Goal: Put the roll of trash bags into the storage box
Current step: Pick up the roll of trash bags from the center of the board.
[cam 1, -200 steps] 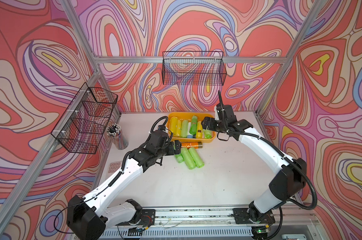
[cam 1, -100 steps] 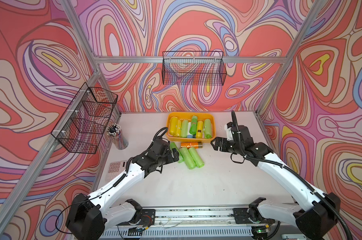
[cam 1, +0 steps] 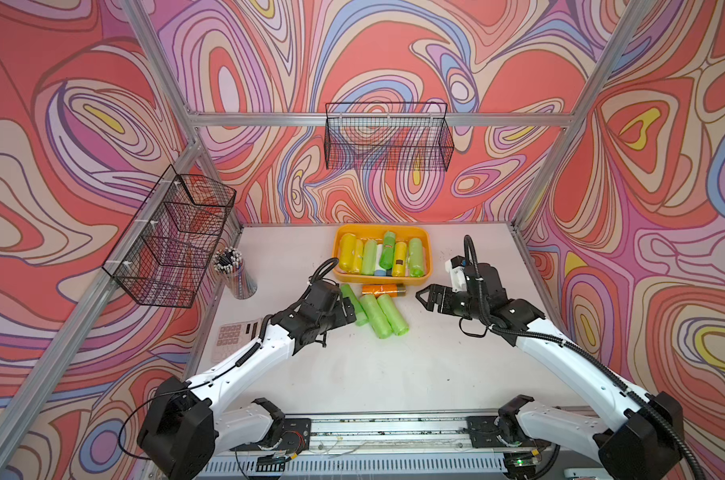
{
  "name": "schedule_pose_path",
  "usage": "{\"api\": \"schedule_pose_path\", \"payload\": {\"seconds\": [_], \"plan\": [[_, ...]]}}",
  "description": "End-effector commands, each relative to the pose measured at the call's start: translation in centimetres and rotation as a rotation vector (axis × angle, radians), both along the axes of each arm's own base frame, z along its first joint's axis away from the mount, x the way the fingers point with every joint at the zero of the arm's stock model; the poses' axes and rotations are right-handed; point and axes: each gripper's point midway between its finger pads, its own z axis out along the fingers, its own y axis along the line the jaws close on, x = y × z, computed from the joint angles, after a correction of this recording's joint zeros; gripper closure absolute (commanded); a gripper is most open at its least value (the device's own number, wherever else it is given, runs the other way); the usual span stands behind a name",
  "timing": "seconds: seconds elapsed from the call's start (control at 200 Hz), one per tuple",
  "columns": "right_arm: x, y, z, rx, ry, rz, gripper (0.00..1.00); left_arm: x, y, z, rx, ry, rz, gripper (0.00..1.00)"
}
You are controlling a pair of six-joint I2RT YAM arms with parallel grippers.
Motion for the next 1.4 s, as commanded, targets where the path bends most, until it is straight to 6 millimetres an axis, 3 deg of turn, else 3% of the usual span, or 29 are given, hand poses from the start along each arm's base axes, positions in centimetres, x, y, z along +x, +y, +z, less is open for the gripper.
{"api": "schedule_pose_path", "payload": {"seconds": [0.0, 0.401, 0.711, 1.392], "plan": [[0.7, 0.8, 0.2, 0.080, -0.016, -0.020, 0.04, 0.6, -0.4, -0.4, -0.012, 0.007, 0.005, 0.06], [0.2, -0.1, -1.6, 0.186, 0.022, -0.140, 0.05, 2.5, -4.1, -2.3, -0.071, 0.061, -0.087, 0.16], [-1.0, -0.7, -1.7, 0.181, 0.058, -0.155, 0.05, 3.3, -2.0, -4.1, 0.028, 0.039, -0.012, 0.23], [-2.6, -1.3, -3.4, 0.172, 0.103, -0.155, 0.06, 6.4, -1.5, -5.9, 0.093, 0.047, 0.041, 0.37]]}}
